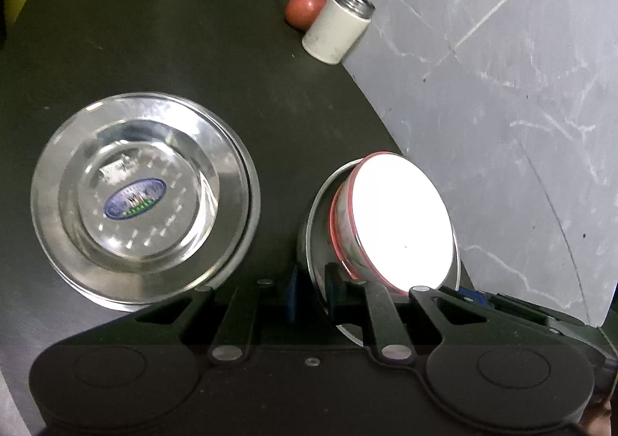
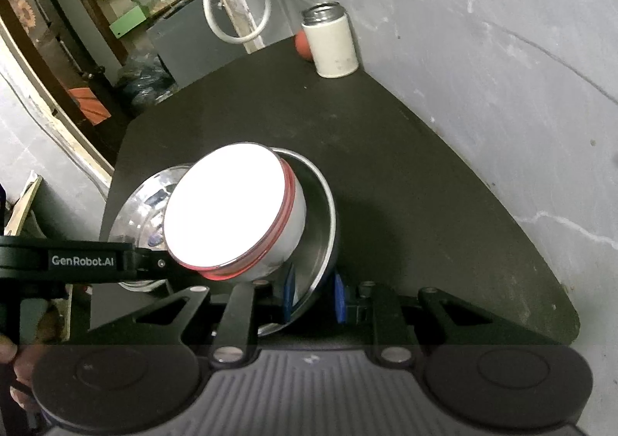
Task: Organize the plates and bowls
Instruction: 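Lift the nested bowl stack with both tools and carry it over the steel plates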
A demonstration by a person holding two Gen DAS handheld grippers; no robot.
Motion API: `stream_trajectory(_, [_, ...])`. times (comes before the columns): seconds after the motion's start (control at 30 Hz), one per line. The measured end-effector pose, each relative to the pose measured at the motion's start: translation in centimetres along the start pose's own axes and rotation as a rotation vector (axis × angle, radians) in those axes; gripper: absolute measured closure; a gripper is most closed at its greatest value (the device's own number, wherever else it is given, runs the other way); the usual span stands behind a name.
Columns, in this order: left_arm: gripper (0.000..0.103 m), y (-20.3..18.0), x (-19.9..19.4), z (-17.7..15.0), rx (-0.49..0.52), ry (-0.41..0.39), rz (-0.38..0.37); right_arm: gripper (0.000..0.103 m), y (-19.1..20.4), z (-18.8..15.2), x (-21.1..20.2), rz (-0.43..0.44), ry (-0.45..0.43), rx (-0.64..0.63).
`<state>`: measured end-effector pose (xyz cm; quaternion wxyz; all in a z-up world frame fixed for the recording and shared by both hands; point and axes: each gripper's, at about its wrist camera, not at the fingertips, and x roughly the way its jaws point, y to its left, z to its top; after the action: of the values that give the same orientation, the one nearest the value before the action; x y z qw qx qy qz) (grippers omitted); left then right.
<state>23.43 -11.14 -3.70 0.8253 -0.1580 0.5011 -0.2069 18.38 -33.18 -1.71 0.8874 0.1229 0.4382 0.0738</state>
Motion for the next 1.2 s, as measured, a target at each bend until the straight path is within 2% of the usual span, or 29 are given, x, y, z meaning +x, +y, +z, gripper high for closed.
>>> stream_trajectory(0.57, [0.089,3.8,-4.0,2.2,-0.101,-0.111,0.075,0.080,4.4,3.8,2.6,0.105,0.000,-0.138])
stream_trajectory(0.8, [0.089,6.0,-5.5,2.2,-0.175,-0.157,0.126,0.079,7.0,4.9,4.2,0.163,0.028,-0.210])
stream_trajectory(1.2, [0.090,9.1,-6.0,2.0,-0.298,-0.187,0.207,0.079,10.4,5.8,7.2,0.246,0.094,-0.302])
